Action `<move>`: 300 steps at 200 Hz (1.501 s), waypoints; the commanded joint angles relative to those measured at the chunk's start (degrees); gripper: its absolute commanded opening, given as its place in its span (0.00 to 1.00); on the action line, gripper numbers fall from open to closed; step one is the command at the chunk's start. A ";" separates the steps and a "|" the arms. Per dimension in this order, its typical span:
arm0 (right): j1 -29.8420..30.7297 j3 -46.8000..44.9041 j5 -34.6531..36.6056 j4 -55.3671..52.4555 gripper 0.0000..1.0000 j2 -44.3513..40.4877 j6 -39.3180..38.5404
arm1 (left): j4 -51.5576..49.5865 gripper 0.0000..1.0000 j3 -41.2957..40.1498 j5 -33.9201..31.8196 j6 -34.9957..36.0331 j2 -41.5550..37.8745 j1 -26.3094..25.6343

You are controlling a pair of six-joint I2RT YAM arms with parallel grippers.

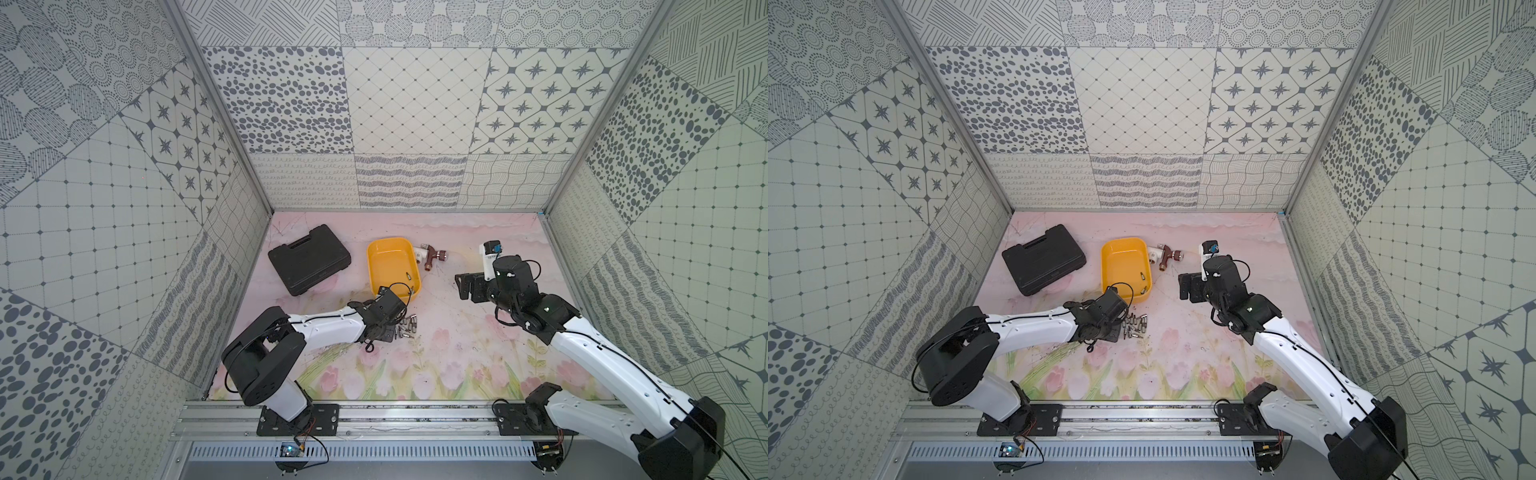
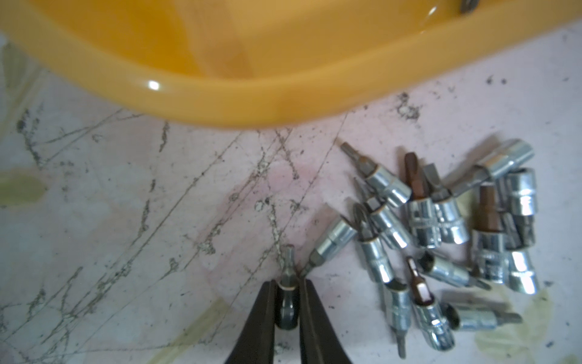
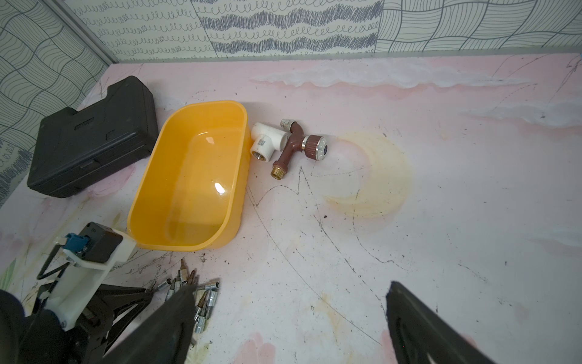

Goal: Put the bit on the desktop into the storage box
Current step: Pick up the screwdriver bit from the center of the board, then place the screwdriver bit in the storage box.

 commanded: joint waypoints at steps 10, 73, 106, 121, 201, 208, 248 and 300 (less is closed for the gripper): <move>-0.30 -0.03 0.09 2.40 0.96 -0.27 0.52 | -3.95 0.20 -1.61 -0.27 -0.75 -1.41 -0.45; -0.33 0.23 -0.02 2.50 0.97 -0.24 0.55 | -2.67 0.16 -1.91 0.08 -1.10 -0.82 -0.40; -0.41 0.38 0.13 2.49 0.97 -0.52 0.47 | -3.84 0.14 -1.23 -0.59 -0.99 -2.12 -0.44; -0.39 0.42 0.11 2.50 0.97 -0.58 0.55 | -4.41 0.14 -0.74 -1.05 -0.92 -3.38 -0.38; -0.39 0.35 -0.01 2.44 0.97 -1.16 0.73 | -10.55 0.13 5.06 -1.75 1.74 -12.67 0.88; -0.39 0.31 -0.02 2.51 0.97 -1.24 0.77 | -11.27 0.13 6.06 -1.33 2.20 -13.43 1.43; -0.39 0.13 -0.20 2.48 0.97 -1.89 1.14 | -11.84 0.10 12.38 5.15 5.23 -14.29 7.60; -0.48 -0.79 0.51 2.32 0.97 -4.12 1.19 | -13.38 0.09 22.85 6.06 11.65 -6.08 10.96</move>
